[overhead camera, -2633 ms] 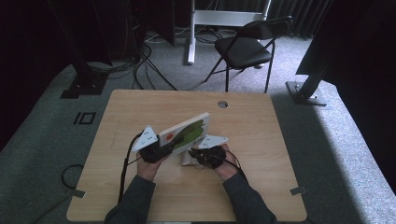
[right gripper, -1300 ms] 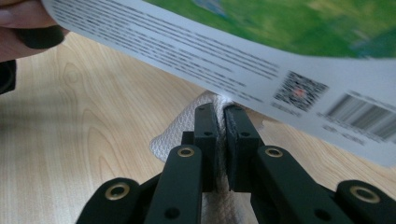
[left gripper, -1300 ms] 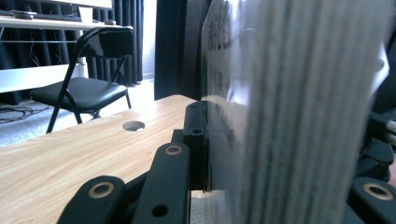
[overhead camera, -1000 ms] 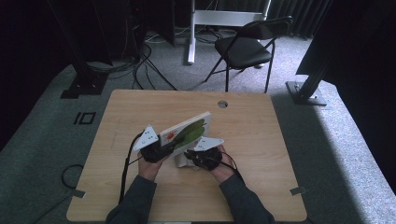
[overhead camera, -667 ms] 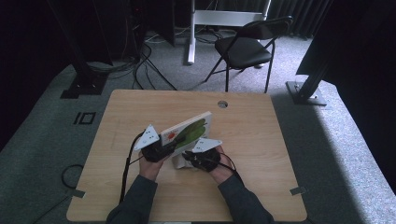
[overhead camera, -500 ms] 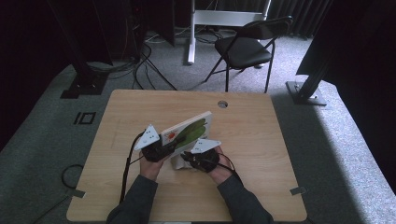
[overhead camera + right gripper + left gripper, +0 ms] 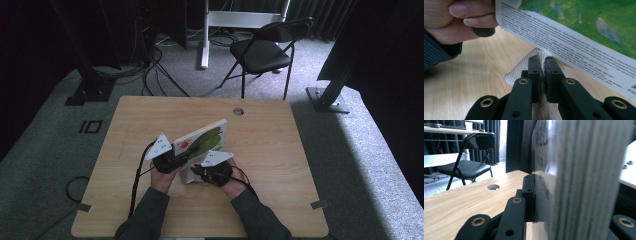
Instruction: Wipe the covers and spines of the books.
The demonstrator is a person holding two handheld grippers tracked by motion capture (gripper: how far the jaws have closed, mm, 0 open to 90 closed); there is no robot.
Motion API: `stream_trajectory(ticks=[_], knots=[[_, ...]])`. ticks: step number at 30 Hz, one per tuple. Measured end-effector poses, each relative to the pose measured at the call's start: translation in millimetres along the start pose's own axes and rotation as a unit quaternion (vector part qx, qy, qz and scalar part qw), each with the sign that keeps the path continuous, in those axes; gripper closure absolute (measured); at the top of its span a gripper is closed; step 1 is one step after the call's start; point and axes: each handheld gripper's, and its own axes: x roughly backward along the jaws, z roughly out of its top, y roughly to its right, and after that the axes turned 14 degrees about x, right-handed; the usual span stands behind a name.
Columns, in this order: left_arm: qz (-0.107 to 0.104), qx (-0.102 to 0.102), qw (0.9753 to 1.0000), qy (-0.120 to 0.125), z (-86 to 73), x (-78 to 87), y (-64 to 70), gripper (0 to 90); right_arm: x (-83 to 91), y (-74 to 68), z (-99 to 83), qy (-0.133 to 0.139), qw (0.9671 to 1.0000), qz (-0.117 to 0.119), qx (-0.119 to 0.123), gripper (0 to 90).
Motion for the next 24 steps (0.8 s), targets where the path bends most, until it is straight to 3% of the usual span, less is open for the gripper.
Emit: stream_trajectory(ticks=[16,24], knots=[[-0.001,0.002,1.0000,-0.001,-0.4,-4.8,0.0,78.0,-0.9,-7.5,6.4,0.002,0.9998,0.008,0.020,84.7],[-0.001,0.003,1.0000,0.000,0.6,-5.2,0.3,78.0,0.3,-5.2,5.5,0.000,0.9999,0.003,0.016,84.6]])
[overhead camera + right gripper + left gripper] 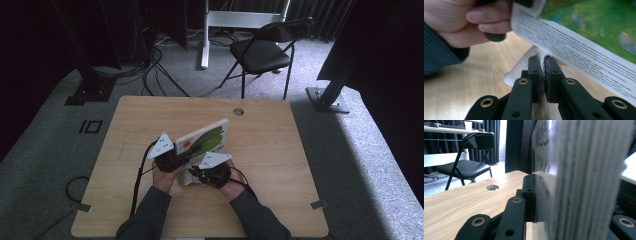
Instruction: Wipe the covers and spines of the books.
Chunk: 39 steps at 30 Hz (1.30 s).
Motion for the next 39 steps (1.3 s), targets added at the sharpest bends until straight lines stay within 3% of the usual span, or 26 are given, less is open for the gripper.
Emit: stream_trajectory(ticks=[11,16,25,39], knots=[[0.005,-0.001,1.0000,0.002,1.0,5.5,-2.0,78.0,2.5,9.2,-7.5,-0.020,0.9993,-0.025,-0.019,84.7],[0.006,0.003,1.0000,0.006,1.1,6.4,-3.0,78.0,1.6,11.0,-9.6,-0.025,0.9990,-0.025,-0.029,84.7],[0.001,0.004,1.0000,0.004,0.0,0.3,-0.2,78.0,-0.6,-0.7,0.5,-0.003,1.0000,-0.005,-0.003,84.7],[0.001,0.005,1.0000,0.001,-1.2,-3.6,-0.5,78.0,-1.3,-9.5,8.6,0.006,0.9998,0.004,0.020,84.7]])
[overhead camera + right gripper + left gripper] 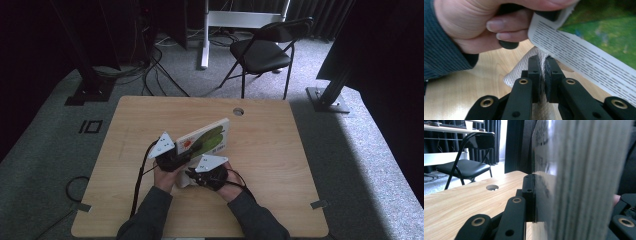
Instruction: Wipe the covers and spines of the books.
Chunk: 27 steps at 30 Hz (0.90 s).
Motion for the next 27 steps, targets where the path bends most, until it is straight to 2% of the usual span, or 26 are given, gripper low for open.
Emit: stream_trajectory(ticks=[8,10,14,16,24,27], knots=[[0.000,0.000,1.0000,-0.004,-2.0,-2.3,-0.2,78.0,-0.8,-4.5,2.3,0.007,0.9997,0.017,0.019,84.6],[0.000,0.001,1.0000,-0.003,-2.1,-2.1,0.0,78.0,-0.7,-3.6,1.7,0.006,0.9997,0.016,0.018,84.6],[0.001,0.000,1.0000,-0.003,-1.7,-0.5,-0.8,78.0,-0.3,-1.5,0.2,0.002,0.9999,0.010,0.011,84.7],[0.003,0.001,1.0000,-0.002,-1.5,1.1,-1.8,78.0,3.0,5.9,-5.5,-0.003,1.0000,-0.001,-0.004,84.7],[0.009,0.002,1.0000,0.001,-1.0,5.9,-4.2,78.0,6.1,16.5,-17.0,-0.021,0.9991,-0.021,-0.030,84.7],[0.010,0.002,0.9999,0.002,-0.6,7.3,-5.0,78.0,8.5,18.9,-18.8,-0.021,0.9989,-0.025,-0.032,84.7]])
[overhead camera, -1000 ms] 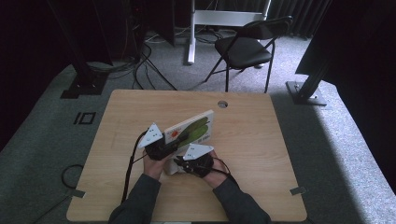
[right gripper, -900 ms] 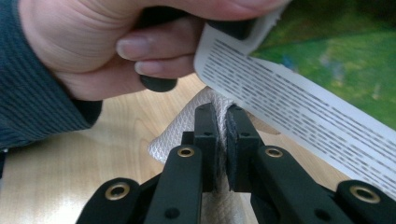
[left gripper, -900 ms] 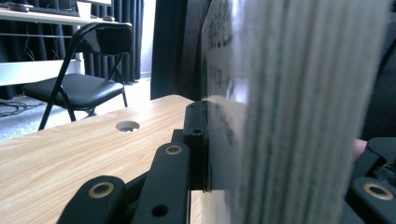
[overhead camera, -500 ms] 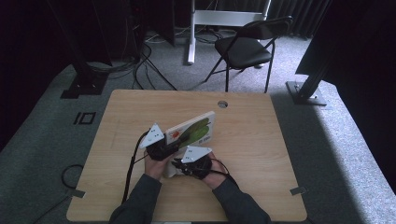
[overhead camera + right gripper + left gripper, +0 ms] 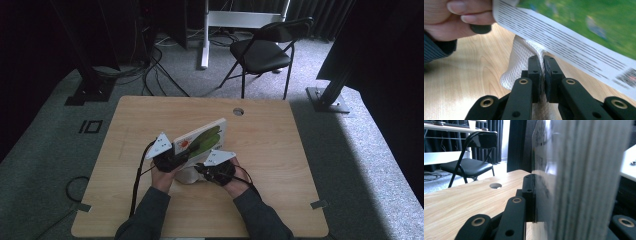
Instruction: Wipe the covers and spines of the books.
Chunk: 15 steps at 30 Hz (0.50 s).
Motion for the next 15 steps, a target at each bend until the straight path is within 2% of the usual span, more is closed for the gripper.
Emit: stream_trajectory(ticks=[15], knots=[[0.007,-0.005,1.0000,0.002,1.8,6.6,-2.0,78.0,11.9,14.4,-9.5,-0.005,0.9995,-0.027,-0.015,84.6]])
